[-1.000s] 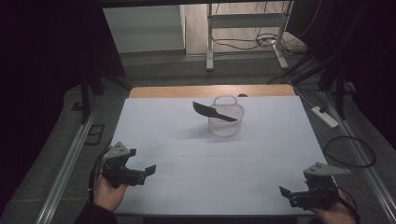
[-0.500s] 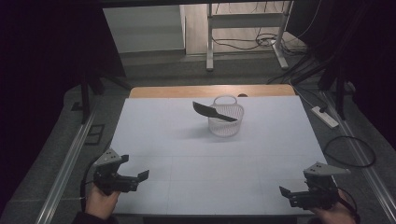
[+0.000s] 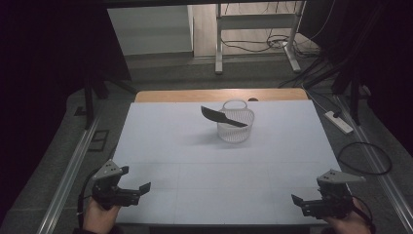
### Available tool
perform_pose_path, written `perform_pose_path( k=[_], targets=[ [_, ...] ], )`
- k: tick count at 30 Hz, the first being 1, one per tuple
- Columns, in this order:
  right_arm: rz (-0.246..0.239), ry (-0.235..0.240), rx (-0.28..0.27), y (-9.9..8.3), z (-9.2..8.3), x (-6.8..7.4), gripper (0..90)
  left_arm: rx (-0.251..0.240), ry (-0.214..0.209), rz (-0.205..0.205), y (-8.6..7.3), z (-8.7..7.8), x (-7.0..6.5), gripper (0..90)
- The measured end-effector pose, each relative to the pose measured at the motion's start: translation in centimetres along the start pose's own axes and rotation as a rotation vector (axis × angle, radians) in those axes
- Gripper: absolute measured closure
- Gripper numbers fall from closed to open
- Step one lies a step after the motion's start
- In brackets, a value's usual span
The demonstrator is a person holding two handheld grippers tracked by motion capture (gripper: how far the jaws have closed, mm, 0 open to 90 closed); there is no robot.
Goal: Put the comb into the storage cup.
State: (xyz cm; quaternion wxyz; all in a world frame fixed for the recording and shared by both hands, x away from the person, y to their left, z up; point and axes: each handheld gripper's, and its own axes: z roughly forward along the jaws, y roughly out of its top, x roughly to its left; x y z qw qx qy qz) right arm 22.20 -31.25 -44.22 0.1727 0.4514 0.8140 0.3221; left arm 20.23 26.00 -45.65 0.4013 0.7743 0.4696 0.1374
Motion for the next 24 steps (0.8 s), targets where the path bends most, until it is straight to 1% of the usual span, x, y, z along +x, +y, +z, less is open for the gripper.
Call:
perform_pose_path(
  k=[17, 24],
  targets=[
    [-0.001, -0.009, 0.005, 0.0, 0.0, 0.0, 0.0, 0.011, 0.029, -0.017, -1.4, -1.3, 0.0, 0.0],
    [-0.001, -0.013, 0.007, 0.0, 0.0, 0.0, 0.0, 0.021, 0.055, -0.015, -1.8, -1.7, -0.1, 0.0]
  ],
)
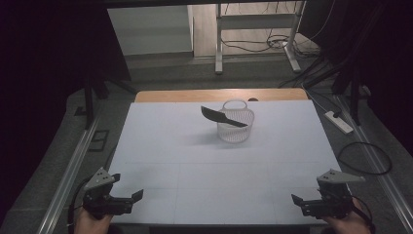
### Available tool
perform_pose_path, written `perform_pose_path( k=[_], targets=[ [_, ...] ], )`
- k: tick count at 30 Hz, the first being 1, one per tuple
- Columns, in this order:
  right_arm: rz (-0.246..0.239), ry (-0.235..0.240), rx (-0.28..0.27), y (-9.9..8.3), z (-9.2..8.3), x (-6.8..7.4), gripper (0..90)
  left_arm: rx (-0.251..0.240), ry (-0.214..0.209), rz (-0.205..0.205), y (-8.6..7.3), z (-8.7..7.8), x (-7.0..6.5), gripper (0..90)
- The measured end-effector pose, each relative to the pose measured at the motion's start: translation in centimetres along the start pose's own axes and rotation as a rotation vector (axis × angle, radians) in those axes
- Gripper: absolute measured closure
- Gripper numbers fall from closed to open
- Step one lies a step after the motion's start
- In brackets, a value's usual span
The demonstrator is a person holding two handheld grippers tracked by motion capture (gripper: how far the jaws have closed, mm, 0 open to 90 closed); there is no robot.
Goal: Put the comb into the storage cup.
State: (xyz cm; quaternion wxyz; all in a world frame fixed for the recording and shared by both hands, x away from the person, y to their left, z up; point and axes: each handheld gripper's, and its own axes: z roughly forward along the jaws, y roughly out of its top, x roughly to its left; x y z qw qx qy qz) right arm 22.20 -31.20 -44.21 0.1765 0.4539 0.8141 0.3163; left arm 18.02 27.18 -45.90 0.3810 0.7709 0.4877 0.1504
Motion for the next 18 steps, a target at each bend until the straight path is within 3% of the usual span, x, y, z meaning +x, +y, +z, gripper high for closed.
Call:
perform_pose_path(
  k=[12, 18],
  targets=[
    [0.009, -0.017, 0.007, 0.04, 0.07, 0.01, 0.0, 0.021, 0.030, -0.003, -0.42, -0.47, -0.02, 0.0],
    [0.010, -0.021, 0.010, 0.04, 0.13, -0.01, 0.0, 0.014, 0.018, -0.014, -0.41, -0.48, 0.13, 0.0]
  ],
)
